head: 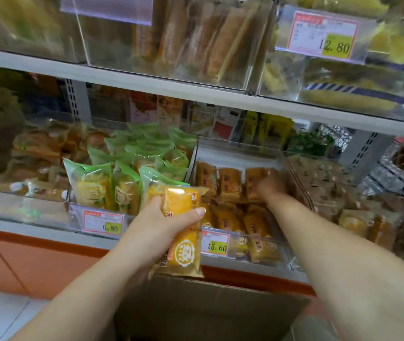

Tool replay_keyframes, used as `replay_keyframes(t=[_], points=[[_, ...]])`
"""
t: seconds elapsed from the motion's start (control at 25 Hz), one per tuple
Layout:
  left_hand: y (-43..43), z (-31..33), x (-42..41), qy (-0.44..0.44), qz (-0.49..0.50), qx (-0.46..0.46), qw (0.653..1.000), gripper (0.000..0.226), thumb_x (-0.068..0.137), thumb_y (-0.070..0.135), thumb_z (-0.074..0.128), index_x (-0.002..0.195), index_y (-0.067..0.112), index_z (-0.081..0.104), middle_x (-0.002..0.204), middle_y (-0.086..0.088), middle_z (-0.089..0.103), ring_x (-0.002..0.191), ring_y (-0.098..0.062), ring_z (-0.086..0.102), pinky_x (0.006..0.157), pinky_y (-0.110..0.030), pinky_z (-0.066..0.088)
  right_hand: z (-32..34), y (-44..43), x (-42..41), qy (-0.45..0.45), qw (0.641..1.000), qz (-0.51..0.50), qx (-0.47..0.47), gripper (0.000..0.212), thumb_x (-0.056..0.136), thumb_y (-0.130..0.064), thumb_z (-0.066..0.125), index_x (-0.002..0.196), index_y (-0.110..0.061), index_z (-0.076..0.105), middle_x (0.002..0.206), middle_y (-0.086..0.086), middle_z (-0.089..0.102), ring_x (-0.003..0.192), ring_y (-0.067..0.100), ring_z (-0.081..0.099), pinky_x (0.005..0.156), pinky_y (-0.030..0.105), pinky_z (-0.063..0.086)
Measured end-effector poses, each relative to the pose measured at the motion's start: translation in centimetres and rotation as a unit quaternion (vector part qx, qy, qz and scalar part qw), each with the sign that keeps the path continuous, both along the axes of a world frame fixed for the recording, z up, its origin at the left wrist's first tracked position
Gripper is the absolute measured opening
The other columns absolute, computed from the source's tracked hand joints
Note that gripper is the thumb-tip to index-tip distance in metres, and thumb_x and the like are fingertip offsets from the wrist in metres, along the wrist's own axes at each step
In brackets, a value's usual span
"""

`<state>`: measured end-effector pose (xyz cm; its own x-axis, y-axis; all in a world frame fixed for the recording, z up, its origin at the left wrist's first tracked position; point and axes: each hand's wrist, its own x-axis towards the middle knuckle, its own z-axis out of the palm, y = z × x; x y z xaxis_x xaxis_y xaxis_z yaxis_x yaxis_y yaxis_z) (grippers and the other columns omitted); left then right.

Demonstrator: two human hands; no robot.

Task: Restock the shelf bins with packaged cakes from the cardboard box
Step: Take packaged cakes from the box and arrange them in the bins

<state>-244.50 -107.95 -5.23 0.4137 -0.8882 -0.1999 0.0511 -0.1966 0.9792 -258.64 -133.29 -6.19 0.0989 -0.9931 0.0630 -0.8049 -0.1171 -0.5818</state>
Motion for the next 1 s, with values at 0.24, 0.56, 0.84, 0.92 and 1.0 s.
replay_keyframes(t=[0.24, 0.56, 0.84, 0.92, 1.0], points=[[0.3, 0.6, -0.2, -0.043, 0.006, 0.018, 0.999, 0.060, 0.071, 0.049, 0.078, 0.121, 0.031, 0.050, 0.103, 0.003, 0.072, 0.082, -0.014, 0.075, 0.072, -0.037, 0.062, -0.1, 1.3, 0.6, 0.156, 0.984, 0.085, -0.028, 0.052, 0.103, -0.032, 0.034, 0.149, -0.009, 0.026, 0.151, 0.020, 0.033, 0.135, 0.036, 0.037, 0.110, 0.041, 0.034], [-0.2, 1.7, -2.0, -0.030, 0.034, -0.052, 0.998, 0.051, 0.078, 0.051, 0.071, 0.120, 0.028, 0.054, 0.103, 0.001, 0.072, 0.090, -0.017, 0.073, 0.084, -0.043, 0.060, 3.8, 19.2, -2.8, -0.200, 0.899, 0.363, 0.143, 0.049, 0.093, -0.033, 0.057, 0.134, -0.051, 0.037, 0.124, -0.023, 0.057, 0.110, -0.005, 0.058, 0.095, 0.022, 0.050], [-0.1, 2.3, -1.4, -0.234, 0.001, -0.099, 0.967, 0.040, 0.089, 0.052, 0.055, 0.128, 0.041, 0.050, 0.122, 0.016, 0.050, 0.106, 0.006, 0.053, 0.085, -0.010, 0.044, 3.2, 15.8, -1.4, -0.362, 0.908, 0.210, 0.021, 0.054, 0.089, -0.025, 0.067, 0.134, -0.037, 0.041, 0.119, -0.010, 0.064, 0.098, 0.001, 0.066, 0.081, 0.022, 0.056], [0.7, 1.3, -0.3, -0.368, -0.003, -0.066, 0.927, 0.044, 0.092, 0.045, 0.057, 0.134, 0.039, 0.049, 0.129, 0.017, 0.049, 0.111, 0.008, 0.047, 0.092, -0.010, 0.037, 2.5, 13.4, -0.9, -0.293, 0.946, 0.136, -0.001, 0.066, 0.090, -0.034, 0.066, 0.145, -0.036, 0.030, 0.130, -0.002, 0.059, 0.109, 0.012, 0.063, 0.092, 0.034, 0.053], [1.4, -0.1, 0.2, -0.450, -0.015, -0.035, 0.892, 0.047, 0.093, 0.041, 0.057, 0.138, 0.039, 0.046, 0.138, 0.017, 0.046, 0.118, 0.006, 0.042, 0.099, -0.014, 0.034, 1.3, 12.6, 0.2, -0.127, 0.980, 0.151, 0.032, 0.073, 0.090, -0.041, 0.062, 0.150, -0.033, 0.022, 0.136, 0.002, 0.056, 0.116, 0.019, 0.058, 0.097, 0.035, 0.049]])
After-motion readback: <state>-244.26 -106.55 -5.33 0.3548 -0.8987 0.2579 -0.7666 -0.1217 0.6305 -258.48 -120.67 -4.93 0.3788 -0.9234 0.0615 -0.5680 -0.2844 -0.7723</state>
